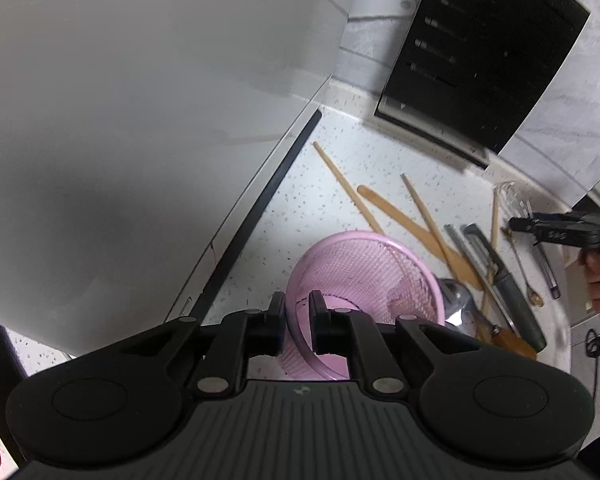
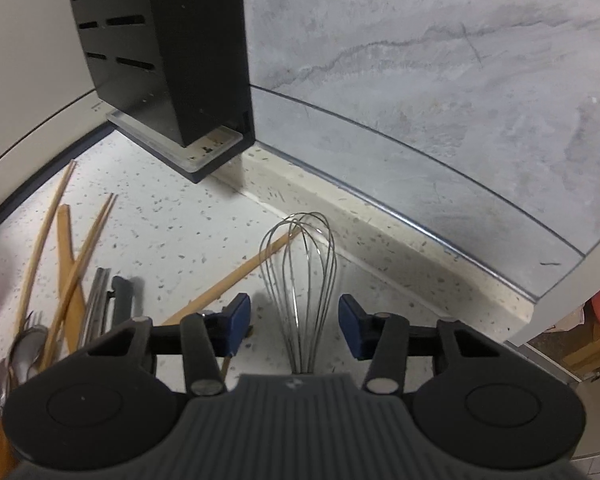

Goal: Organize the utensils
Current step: 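Grasp the wire whisk by its handle with the right tool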

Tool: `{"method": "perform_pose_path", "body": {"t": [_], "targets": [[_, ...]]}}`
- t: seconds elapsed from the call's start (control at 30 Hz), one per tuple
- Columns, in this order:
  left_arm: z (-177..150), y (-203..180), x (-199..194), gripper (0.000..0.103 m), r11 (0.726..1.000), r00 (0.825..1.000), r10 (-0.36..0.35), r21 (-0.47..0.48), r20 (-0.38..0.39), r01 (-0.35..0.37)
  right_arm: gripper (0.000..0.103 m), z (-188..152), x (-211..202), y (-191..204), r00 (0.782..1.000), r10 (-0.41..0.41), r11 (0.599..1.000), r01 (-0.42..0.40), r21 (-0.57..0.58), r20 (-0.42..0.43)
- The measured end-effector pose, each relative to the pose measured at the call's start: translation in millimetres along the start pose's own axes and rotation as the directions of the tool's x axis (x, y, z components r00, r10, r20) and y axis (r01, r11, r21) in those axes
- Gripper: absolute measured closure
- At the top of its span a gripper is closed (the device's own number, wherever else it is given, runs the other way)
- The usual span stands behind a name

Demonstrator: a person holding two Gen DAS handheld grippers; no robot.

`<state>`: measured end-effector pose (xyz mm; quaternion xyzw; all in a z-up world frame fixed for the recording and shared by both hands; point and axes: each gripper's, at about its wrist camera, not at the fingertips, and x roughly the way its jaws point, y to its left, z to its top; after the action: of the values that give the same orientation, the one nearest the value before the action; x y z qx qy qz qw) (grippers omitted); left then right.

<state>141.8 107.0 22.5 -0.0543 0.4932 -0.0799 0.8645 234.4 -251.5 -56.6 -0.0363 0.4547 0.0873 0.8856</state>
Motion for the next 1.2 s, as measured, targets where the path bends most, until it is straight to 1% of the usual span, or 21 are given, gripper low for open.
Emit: {"method": "perform_pose_path", "body": {"t": [0.07, 0.17, 0.2, 0.4, 0.43, 0.5, 0.57, 0.6, 0.7, 0.77, 0.8, 0.83, 0.97, 1.1, 1.2], "targets": [[0.2, 2.4, -1.8, 0.091, 1.0, 1.0, -0.01, -0.006, -0.008, 0.01, 0.057, 1.0, 3.7, 0.0, 1.0, -0.001, 1.0, 0.001, 0.003, -0.012], [-3.8, 1.7, -4.7, 0.09, 1.0, 1.0, 0.004, 0.004, -0.02, -0.004, 0.058, 2.2, 4.7, -1.2, 1.0, 0.012, 1.0, -0.011, 0.015, -0.014], [-5.0, 1.2, -6.2, 0.089, 1.0, 1.0, 0.007, 0.006, -0.018, -0.007, 0.06, 2.2, 4.2, -2.0, 1.0, 0.012, 1.0, -0.012, 0.019, -0.014], [-8.1, 7.5, -14.3, 0.089, 0.998, 0.999, -0.047, -0.04, 0.009, 0.047, 0.06, 1.4, 4.0, 0.1, 1.0, -0.009, 1.0, 0.009, 0.01, -0.001], [-7.6, 7.4, -16.9, 0.088, 0.998, 0.999, -0.047, -0.044, 0.018, 0.047, 0.06, 0.3, 3.4, 0.8, 1.0, -0.016, 1.0, 0.016, 0.005, 0.0], [-7.0, 7.3, -20.2, 0.088, 0.998, 0.999, -0.053, -0.047, 0.009, 0.053, 0.06, 0.1, 3.2, 0.8, 1.0, -0.02, 1.0, 0.02, 0.005, 0.004], [-8.0, 5.0, -20.8, 0.089, 0.999, 0.999, -0.034, -0.017, 0.002, 0.034, 0.06, -0.2, 3.7, 1.3, 1.0, -0.023, 1.0, 0.023, 0.002, 0.006], [-8.7, 3.9, -19.2, 0.091, 1.0, 1.0, -0.02, -0.006, -0.004, 0.02, 0.06, -0.4, 3.7, 1.1, 1.0, -0.024, 1.0, 0.024, 0.0, 0.007], [-9.1, 2.9, -17.0, 0.093, 1.0, 1.0, -0.017, 0.007, -0.004, 0.017, 0.06, -0.8, 3.5, 0.7, 1.0, -0.028, 1.0, 0.028, 0.0, 0.008], [-9.2, 4.0, -17.5, 0.095, 1.0, 1.0, -0.015, 0.001, 0.005, 0.015, 0.065, -0.8, 3.3, 0.2, 0.999, -0.034, 0.999, 0.034, 0.004, 0.009], [-8.9, 4.8, -16.6, 0.096, 1.0, 1.0, -0.014, -0.004, 0.009, 0.014, 0.071, -0.7, 3.0, 0.1, 0.999, -0.038, 0.999, 0.038, 0.003, 0.011], [-8.7, 5.3, -15.7, 0.097, 1.0, 1.0, -0.013, -0.004, 0.013, 0.014, 0.071, -0.3, 2.7, -0.2, 0.999, -0.039, 0.999, 0.039, 0.006, 0.012], [-8.6, 1.7, -13.9, 0.097, 1.0, 1.0, 0.001, 0.028, 0.018, -0.001, 0.073, -1.1, 1.3, -4.4, 1.0, -0.02, 0.999, 0.019, 0.03, 0.018], [-8.8, 2.2, -13.7, 0.097, 1.0, 1.0, -0.001, 0.018, 0.021, 0.001, 0.074, -2.5, -5.0, -10.0, 0.999, -0.007, 0.999, 0.005, 0.05, 0.034], [-8.7, 2.3, -12.8, 0.097, 1.0, 1.0, -0.002, 0.017, 0.021, 0.001, 0.075, -2.9, -15.6, -14.1, 0.998, 0.007, 0.998, -0.012, 0.067, 0.067]]}}
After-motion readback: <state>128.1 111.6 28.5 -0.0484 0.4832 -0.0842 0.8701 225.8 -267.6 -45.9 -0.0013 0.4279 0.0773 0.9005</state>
